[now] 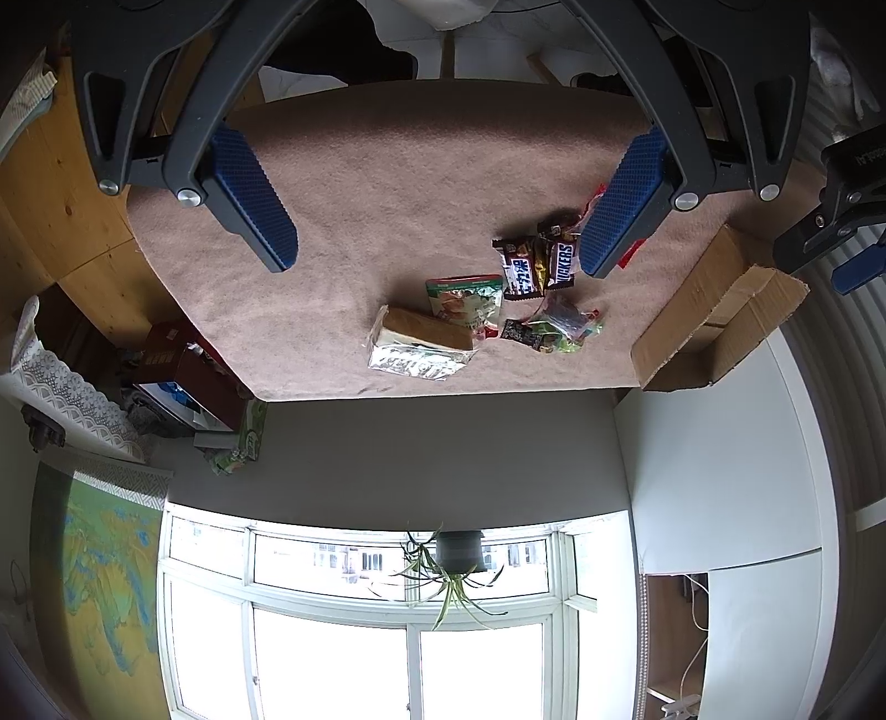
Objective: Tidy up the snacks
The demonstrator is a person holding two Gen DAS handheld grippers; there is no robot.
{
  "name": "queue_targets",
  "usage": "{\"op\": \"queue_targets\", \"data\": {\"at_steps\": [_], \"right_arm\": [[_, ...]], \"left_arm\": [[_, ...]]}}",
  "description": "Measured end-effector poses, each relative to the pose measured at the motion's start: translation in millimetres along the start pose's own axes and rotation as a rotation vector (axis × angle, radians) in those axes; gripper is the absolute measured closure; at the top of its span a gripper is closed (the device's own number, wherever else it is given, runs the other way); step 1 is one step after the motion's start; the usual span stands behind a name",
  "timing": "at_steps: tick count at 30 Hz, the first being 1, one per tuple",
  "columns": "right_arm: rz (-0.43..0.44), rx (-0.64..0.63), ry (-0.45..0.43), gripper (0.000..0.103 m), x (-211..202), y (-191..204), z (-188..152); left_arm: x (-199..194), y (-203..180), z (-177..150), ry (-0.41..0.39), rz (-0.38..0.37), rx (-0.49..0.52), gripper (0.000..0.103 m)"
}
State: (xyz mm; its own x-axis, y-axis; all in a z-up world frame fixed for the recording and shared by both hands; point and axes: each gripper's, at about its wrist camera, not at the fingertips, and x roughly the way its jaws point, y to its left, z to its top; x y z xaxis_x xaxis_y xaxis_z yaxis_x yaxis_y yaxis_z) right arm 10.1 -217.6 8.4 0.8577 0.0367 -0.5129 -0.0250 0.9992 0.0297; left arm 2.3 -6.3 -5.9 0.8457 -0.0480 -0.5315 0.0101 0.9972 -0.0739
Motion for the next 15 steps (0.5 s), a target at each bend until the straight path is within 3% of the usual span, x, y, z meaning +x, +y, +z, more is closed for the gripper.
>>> {"op": "queue_targets", "data": {"at_steps": [15], "right_arm": [[0.004, -0.002, 0.019, 0.0, 8.2, 1.4, -6.4]], "left_arm": [[1.4, 1.2, -1.3, 0.006, -0.002, -0.003, 0.001]]}}
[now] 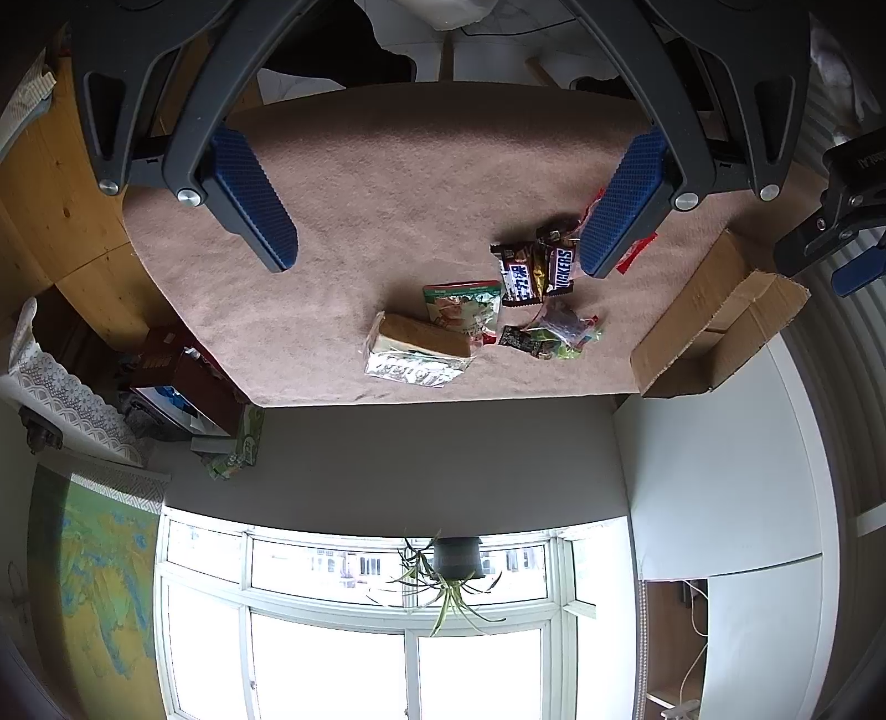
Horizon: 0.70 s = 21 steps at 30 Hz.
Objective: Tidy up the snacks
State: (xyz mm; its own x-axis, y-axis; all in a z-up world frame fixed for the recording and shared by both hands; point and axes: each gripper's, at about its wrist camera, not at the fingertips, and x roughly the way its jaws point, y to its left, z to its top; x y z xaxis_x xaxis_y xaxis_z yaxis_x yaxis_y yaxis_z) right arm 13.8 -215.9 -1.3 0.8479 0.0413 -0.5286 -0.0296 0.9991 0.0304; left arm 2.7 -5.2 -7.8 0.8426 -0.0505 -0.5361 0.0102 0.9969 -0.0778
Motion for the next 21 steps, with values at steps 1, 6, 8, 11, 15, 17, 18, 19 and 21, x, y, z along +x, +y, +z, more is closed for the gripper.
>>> {"op": "queue_targets", "data": {"at_steps": [1, 6, 8, 11, 15, 17, 18, 19, 21], "right_arm": [[0.0, -0.001, 0.002, 0.0, 0.8, 0.0, -0.9], [0.008, 0.0, 0.03, 0.0, 11.6, -7.4, -2.3], [0.023, 0.003, 0.053, 0.0, 18.0, -13.1, -6.2], [0.029, 0.009, 0.098, 0.0, 30.5, -23.1, -14.3], [0.077, 0.022, 0.156, 0.0, 46.0, -33.8, -23.9], [0.1, 0.01, 0.177, 0.0, 52.3, -33.9, -26.9], [0.103, 0.0, 0.183, 0.0, 55.1, -33.5, -27.9], [0.108, -0.006, 0.188, 0.0, 58.1, -32.7, -28.2], [0.133, -0.005, 0.207, 0.0, 66.0, -31.3, -26.7]], "left_arm": [[0.6, 0.3, -0.5, 0.001, 0.0, 0.0, 0.001], [8.1, 2.1, -2.8, 0.019, 0.001, 0.002, 0.001], [12.5, 2.5, -5.5, 0.032, 0.001, 0.009, 0.001], [19.4, 3.7, -10.3, 0.052, 0.001, 0.015, 0.001], [31.0, 8.6, -15.8, 0.085, -0.01, -0.003, 0.001], [36.2, 7.6, -19.0, 0.102, -0.018, -0.005, 0.001], [38.5, 7.0, -20.6, 0.111, -0.023, -0.003, 0.001], [40.9, 6.3, -21.8, 0.118, -0.026, -0.002, 0.001], [45.2, 5.7, -23.7, 0.134, -0.04, -0.01, 0.002]]}}
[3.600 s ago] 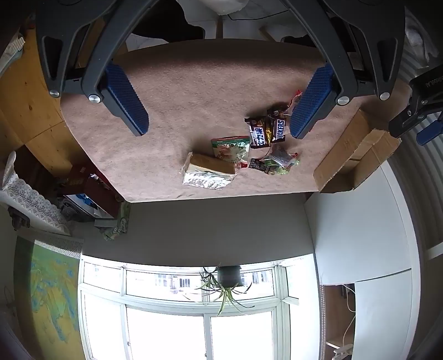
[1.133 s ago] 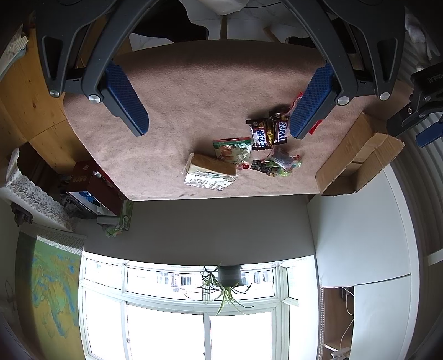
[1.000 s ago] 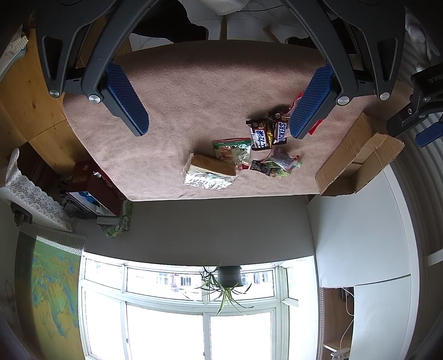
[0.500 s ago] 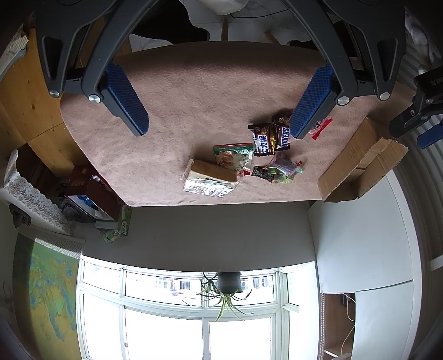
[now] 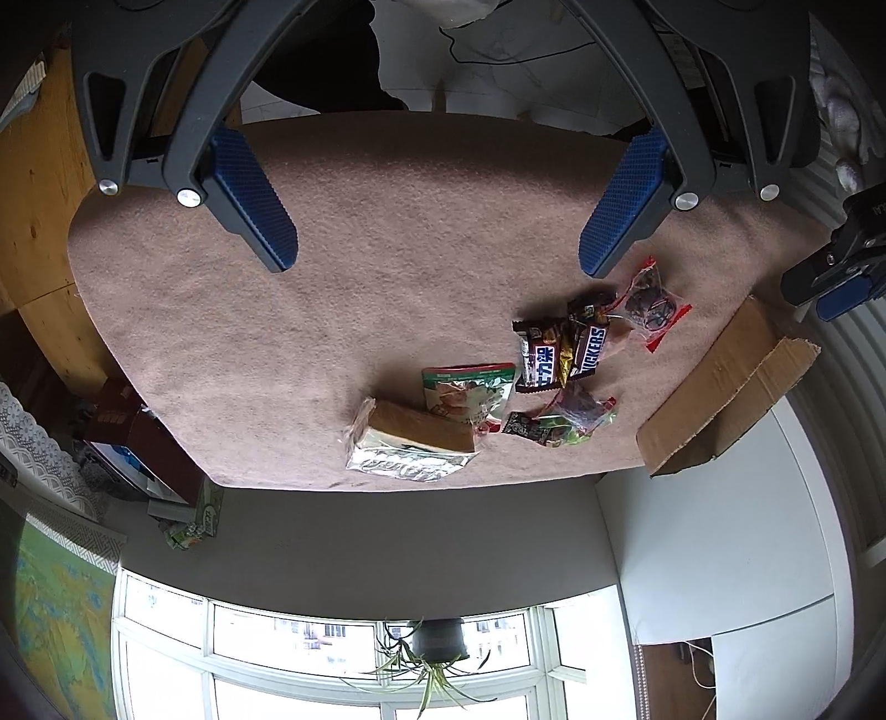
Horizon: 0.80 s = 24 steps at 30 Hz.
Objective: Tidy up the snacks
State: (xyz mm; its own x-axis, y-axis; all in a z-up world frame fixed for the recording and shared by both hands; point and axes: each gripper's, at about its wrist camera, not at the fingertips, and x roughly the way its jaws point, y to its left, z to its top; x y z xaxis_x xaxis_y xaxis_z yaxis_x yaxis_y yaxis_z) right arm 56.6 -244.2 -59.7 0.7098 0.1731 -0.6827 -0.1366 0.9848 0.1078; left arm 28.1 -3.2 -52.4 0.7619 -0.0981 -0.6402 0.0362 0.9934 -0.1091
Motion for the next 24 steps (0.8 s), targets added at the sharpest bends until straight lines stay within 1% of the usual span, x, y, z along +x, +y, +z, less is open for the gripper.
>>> {"op": "queue_targets", "data": {"at_steps": [2, 6, 8, 10, 13, 14, 16, 18, 19, 24], "right_arm": [[0.033, 0.003, 0.017, 0.0, 7.8, 0.1, 3.7], [0.053, -0.012, 0.038, 0.0, 22.9, 3.2, 11.7], [0.069, -0.019, 0.048, 0.0, 29.7, 4.8, 15.2], [0.086, -0.02, 0.055, 0.0, 35.0, 4.9, 18.2], [0.096, -0.024, 0.066, 0.006, 42.5, 4.2, 22.0], [0.098, -0.022, 0.068, 0.006, 44.8, 3.1, 23.0], [0.112, -0.009, 0.077, 0.006, 48.8, -0.3, 24.9], [0.13, 0.005, 0.089, 0.008, 53.1, -3.9, 27.5], [0.138, 0.009, 0.096, 0.01, 55.3, -5.3, 29.0], [0.154, 0.004, 0.11, 0.013, 68.6, -7.0, 38.5]], "left_arm": [[5.3, 0.0, -0.6, 0.018, -0.018, -0.014, 0.004], [16.3, -2.0, -1.0, 0.052, -0.034, -0.028, 0.011], [22.4, -2.3, -1.8, 0.078, -0.054, -0.044, 0.011], [28.5, -3.5, -2.7, 0.103, -0.073, -0.055, 0.016], [40.3, -7.2, -3.4, 0.144, -0.106, -0.068, 0.017], [45.1, -7.9, -3.5, 0.16, -0.121, -0.077, 0.019], [53.6, -9.4, -3.3, 0.19, -0.152, -0.095, 0.024], [61.6, -11.2, -3.1, 0.217, -0.175, -0.102, 0.026], [65.5, -12.8, -2.9, 0.228, -0.184, -0.105, 0.029], [81.8, -16.7, 1.4, 0.265, -0.22, -0.126, 0.029]]}}
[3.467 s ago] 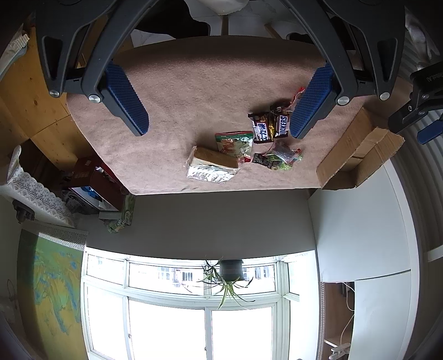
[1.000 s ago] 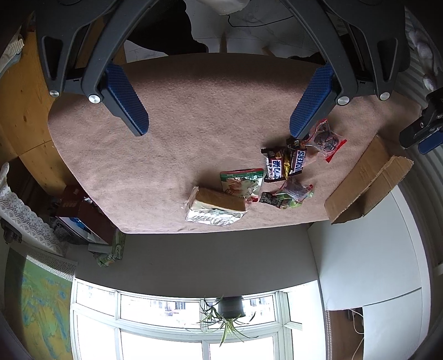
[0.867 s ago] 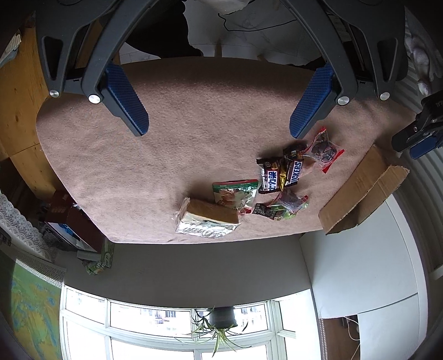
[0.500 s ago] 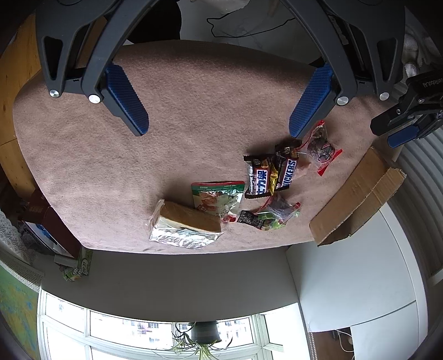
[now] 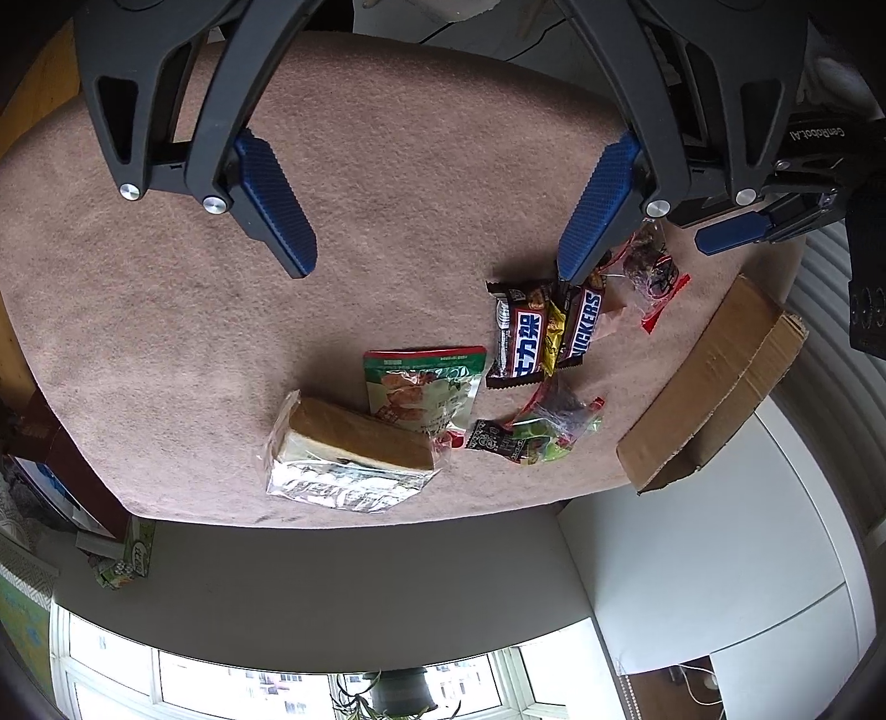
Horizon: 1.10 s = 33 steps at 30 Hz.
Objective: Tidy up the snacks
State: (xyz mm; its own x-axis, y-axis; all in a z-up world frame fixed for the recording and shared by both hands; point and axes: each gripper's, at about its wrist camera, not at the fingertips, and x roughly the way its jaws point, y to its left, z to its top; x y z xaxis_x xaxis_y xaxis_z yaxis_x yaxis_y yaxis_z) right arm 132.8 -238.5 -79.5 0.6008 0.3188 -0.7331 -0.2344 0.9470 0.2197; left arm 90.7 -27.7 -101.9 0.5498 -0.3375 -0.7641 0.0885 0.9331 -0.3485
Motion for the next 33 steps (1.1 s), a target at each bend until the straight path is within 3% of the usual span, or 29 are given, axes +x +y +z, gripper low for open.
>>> {"op": "queue_targets", "data": {"at_steps": [9, 11, 19, 21, 25, 33], "right_arm": [[0.051, 0.0, 0.024, 0.017, 19.8, 2.3, 15.5], [0.057, 0.003, 0.038, 0.024, 25.3, 1.2, 17.6], [0.079, -0.011, 0.072, 0.025, 47.1, 7.4, 25.2], [0.088, -0.024, 0.086, 0.027, 53.3, 12.1, 26.2], [0.086, -0.048, 0.126, 0.041, 65.7, 21.2, 25.4], [0.067, -0.061, 0.136, 0.042, 74.9, 27.7, 29.6]], "left_arm": [[17.6, 7.8, 16.5, 0.029, 0.001, -0.029, 0.029], [21.2, 9.0, 20.2, 0.033, 0.004, -0.029, 0.029], [32.1, 8.0, 27.4, 0.031, 0.052, 0.01, 0.029], [33.0, 7.7, 27.2, 0.028, 0.071, 0.024, 0.035], [33.8, 7.5, 27.6, 0.017, 0.098, 0.04, 0.044], [30.6, 14.8, 27.6, 0.004, 0.11, 0.053, 0.054]]}}
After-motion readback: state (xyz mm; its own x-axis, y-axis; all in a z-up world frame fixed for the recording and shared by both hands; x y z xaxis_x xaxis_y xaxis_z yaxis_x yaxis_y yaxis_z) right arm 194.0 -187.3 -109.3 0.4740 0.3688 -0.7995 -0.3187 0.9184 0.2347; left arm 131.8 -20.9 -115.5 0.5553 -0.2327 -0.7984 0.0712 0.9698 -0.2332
